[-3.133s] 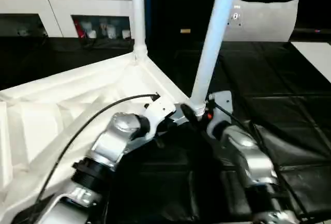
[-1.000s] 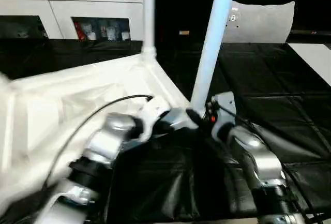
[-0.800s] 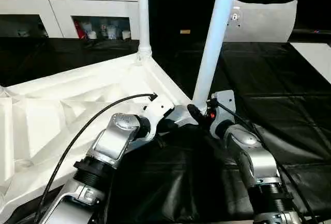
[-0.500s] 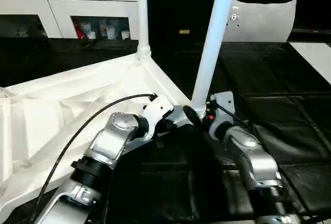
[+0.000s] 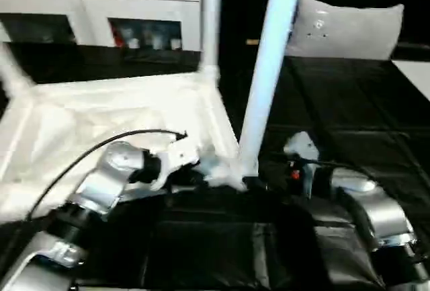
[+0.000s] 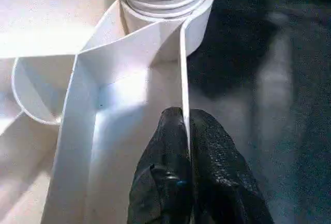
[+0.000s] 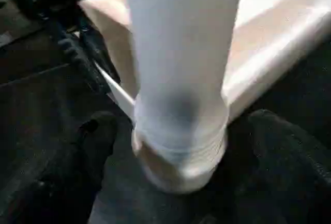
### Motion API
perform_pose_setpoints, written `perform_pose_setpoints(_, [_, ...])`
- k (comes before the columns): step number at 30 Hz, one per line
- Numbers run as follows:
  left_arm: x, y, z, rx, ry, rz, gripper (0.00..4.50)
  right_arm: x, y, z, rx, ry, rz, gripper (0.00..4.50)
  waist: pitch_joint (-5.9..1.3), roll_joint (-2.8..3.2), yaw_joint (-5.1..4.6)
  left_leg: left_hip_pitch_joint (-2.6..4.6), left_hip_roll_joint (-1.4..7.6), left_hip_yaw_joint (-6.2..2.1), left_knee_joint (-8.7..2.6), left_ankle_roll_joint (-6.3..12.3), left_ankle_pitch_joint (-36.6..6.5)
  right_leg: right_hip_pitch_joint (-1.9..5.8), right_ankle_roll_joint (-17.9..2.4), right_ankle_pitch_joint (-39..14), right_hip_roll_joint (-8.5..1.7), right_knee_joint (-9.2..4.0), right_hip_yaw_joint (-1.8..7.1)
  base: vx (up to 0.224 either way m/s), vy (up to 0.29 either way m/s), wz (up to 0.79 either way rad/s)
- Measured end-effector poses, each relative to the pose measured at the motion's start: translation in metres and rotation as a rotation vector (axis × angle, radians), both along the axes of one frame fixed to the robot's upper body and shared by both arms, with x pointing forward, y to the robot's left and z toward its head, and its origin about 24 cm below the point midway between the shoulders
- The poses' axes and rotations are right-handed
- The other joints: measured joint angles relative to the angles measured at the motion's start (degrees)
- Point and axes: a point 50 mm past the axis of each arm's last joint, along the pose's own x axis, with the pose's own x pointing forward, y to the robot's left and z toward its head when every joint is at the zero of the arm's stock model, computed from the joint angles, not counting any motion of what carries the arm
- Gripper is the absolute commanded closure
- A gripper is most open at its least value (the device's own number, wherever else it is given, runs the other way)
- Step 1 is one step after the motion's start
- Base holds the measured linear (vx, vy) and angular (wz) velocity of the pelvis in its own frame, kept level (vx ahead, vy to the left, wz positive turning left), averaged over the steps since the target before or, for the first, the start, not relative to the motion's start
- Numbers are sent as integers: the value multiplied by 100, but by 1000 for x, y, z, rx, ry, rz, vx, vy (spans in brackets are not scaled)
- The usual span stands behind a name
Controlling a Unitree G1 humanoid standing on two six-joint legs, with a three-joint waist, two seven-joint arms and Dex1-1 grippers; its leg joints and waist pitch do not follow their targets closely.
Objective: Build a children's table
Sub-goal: Rotate leg to tighten
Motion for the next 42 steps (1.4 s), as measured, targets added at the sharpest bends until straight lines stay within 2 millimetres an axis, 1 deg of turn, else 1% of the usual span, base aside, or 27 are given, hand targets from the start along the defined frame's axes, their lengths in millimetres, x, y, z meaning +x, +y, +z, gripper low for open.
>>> perform_pose_setpoints(1, [-2,0,0,-1,8,-28,450,1,-1,2,-14,-8,32,8,0,0,27,0,-1,1,4,1,-1,1,0,0,-2,1,1,0,0,0])
perform_pose_setpoints(7, [-6,6,1,26,24,-143,450,-6,-1,1,-52,16,212,8,-1,-8,57,2,1,1,6,1,0,2,0,0,-2,10,-2,0,0,0])
perform_pose_setpoints(9, [-7,7,1,31,28,-164,450,-7,0,1,-53,19,242,35,-1,-8,67,2,1,1,8,3,1,2,0,0,-2,13,-3,0,0,0])
perform_pose_setpoints(12, [-8,6,1,34,29,-194,450,-8,5,1,-55,20,293,47,-2,-13,67,1,1,1,12,6,3,3,0,0,-3,15,-3,0,0,0])
perform_pose_setpoints(13, [-9,6,1,34,30,-200,450,-8,6,1,-56,20,301,67,-2,-14,67,1,1,1,12,6,3,3,0,0,-3,14,-2,0,0,0])
perform_pose_setpoints(14, [-9,6,2,34,28,-205,450,-9,7,1,-55,20,307,76,-1,-15,65,1,1,1,13,6,3,3,0,0,-3,15,-2,0,0,0])
perform_pose_setpoints(15, [-9,6,2,34,27,-206,450,-9,7,1,-53,18,310,76,-1,-16,64,1,1,1,13,6,3,3,0,0,-3,16,-2,0,0,0])
perform_pose_setpoints(17, [-9,6,2,34,25,-208,450,-9,9,0,-50,14,320,90,-1,-17,65,1,1,1,13,6,3,3,0,0,-3,16,-3,0,0,0])
perform_pose_setpoints(18, [-9,6,2,34,24,-209,450,-9,9,-1,-48,16,321,110,-1,-17,65,1,1,1,13,6,3,2,0,0,-3,16,-2,0,0,0])
perform_pose_setpoints(21, [-8,5,2,35,24,-213,450,-10,11,-2,-47,22,334,122,-1,-18,65,1,1,1,13,6,3,2,0,0,-3,16,-2,0,0,0])
perform_pose_setpoints(24, [-8,5,1,34,25,-215,450,-10,12,-2,-48,24,339,162,-1,-18,66,1,1,1,13,6,3,2,0,0,-3,17,-3,0,0,0])
perform_pose_setpoints(30, [-8,4,1,28,26,-216,450,-11,12,-2,-41,34,335,179,-1,-18,66,1,1,1,13,6,3,2,0,0,-3,17,-3,0,0,0])
perform_pose_setpoints(32, [-8,3,1,25,29,-214,450,-12,12,-3,-27,51,322,182,-1,-18,67,1,2,1,13,6,3,2,0,0,-3,17,-3,0,0,0])
perform_pose_setpoints(34, [-8,3,0,13,48,-176,450,-16,14,-6,17,82,263,183,-1,-18,79,4,2,1,13,6,3,3,0,0,-3,19,-3,0,0,0])
perform_pose_setpoints(37, [-5,2,0,11,64,-81,450,-15,18,-9,56,111,147,184,-1,-18,28,14,2,1,21,5,5,3,-6,4,-3,32,1,0,0,0])
perform_pose_setpoints(39, [-2,0,-1,-1,70,-2,450,-11,20,-10,69,116,51,185,0,-20,-2,21,2,1,21,2,6,6,-6,4,-2,35,4,0,0,0])
perform_pose_setpoints(41, [1,-3,-1,-10,70,86,450,-5,24,-12,87,121,-79,186,1,-22,-115,25,1,1,22,-1,8,5,-4,4,-1,35,8,0,0,0])
perform_pose_setpoints(42, [3,-7,-2,-19,69,127,450,-2,26,-12,96,119,-138,186,1,-23,-156,27,1,2,23,-1,8,5,-3,4,-1,35,11,0,0,0])
